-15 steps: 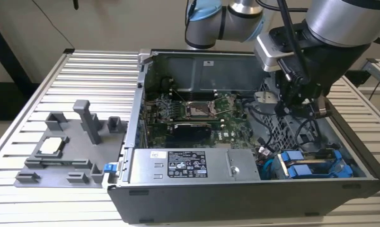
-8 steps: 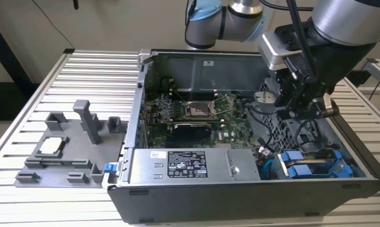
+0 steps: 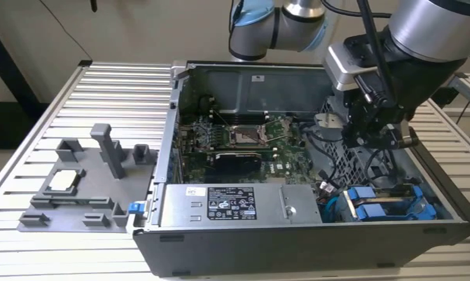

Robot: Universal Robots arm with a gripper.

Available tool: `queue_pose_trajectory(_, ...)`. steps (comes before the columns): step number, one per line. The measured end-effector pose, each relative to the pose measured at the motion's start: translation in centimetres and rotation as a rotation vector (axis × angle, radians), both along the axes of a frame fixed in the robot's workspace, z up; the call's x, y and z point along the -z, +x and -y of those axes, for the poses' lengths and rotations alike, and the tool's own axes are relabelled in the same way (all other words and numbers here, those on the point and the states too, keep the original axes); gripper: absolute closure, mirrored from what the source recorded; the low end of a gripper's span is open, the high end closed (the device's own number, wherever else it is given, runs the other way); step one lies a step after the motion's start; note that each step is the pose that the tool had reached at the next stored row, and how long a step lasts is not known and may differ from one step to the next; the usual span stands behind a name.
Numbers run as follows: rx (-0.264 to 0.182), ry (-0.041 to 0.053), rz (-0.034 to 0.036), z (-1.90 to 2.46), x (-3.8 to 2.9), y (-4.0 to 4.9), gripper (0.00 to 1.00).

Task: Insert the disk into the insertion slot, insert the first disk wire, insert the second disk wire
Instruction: 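Insert the first disk wire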

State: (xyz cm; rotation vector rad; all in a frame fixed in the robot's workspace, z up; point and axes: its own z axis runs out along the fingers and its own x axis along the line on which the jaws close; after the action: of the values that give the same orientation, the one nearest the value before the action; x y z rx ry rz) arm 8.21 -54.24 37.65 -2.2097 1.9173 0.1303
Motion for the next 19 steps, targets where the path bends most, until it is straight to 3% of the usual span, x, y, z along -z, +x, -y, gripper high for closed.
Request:
queue_pose_trajectory(1, 0.000, 0.0006, -0.0003, 0.00, 0.01, 0.03, 0.74)
queue_pose_trajectory(6, 0.000, 0.0013, -0.0023, 0.00, 0.01, 0.10, 0.77)
queue_pose_trajectory(7, 0.000, 0.0014, -0.0024, 0.00, 0.02, 0.11, 0.83)
queue_pose_trajectory(14, 0.000, 0.0015, -0.0025, 0.07, 0.02, 0.14, 0.84)
queue_pose_trajectory(16, 0.000, 0.0014, -0.0025, 0.33, 0.03, 0.19, 0.84)
queue_pose_trajectory(19, -0.001, 0.0015, -0.0025, 1.14, 0.07, 0.29, 0.84)
